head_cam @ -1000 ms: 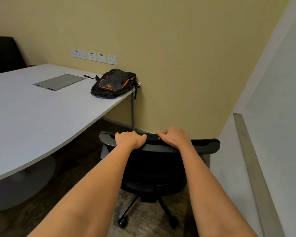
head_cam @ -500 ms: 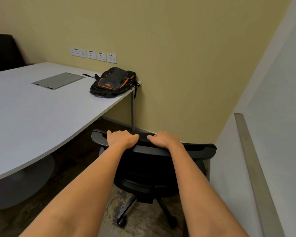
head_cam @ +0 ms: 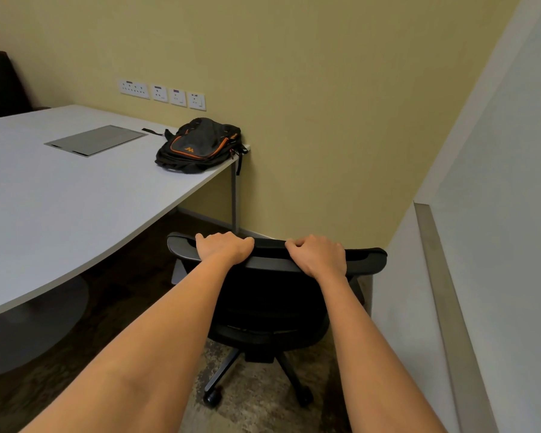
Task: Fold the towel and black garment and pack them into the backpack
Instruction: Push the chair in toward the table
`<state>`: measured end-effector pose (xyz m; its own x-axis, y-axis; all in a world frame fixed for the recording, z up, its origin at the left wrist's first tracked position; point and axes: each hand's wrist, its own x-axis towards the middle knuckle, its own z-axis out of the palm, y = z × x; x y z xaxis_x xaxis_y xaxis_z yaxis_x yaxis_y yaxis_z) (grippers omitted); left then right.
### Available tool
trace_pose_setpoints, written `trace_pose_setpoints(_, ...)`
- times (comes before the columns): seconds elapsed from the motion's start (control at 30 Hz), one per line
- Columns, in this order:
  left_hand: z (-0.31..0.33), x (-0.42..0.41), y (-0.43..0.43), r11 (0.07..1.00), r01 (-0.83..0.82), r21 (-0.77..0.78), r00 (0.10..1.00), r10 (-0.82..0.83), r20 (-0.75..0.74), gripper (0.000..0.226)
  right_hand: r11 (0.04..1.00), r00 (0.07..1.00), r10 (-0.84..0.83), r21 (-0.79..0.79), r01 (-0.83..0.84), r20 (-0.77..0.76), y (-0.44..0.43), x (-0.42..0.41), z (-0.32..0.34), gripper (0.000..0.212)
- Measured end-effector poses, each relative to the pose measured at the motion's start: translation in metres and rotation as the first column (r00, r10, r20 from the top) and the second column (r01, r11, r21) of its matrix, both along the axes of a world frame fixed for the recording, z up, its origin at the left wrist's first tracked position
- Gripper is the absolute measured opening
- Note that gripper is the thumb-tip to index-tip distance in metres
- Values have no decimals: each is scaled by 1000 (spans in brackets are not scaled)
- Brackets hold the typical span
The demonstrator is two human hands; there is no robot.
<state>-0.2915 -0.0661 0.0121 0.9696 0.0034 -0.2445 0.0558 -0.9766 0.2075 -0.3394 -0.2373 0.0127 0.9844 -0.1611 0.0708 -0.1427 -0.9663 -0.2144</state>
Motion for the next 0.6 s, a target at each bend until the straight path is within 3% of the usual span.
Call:
trace_pose_setpoints(0.23, 5, 14, 2, 1000, -20, 16, 1000, 20, 0, 54, 998, 992, 30, 58, -38, 124, 4, 15, -1, 51)
trace_pose_setpoints(0.6, 5, 35, -8, 994, -101, 40, 995, 101, 4, 58, 984, 982, 137, 93, -150, 133, -9, 52, 5, 53)
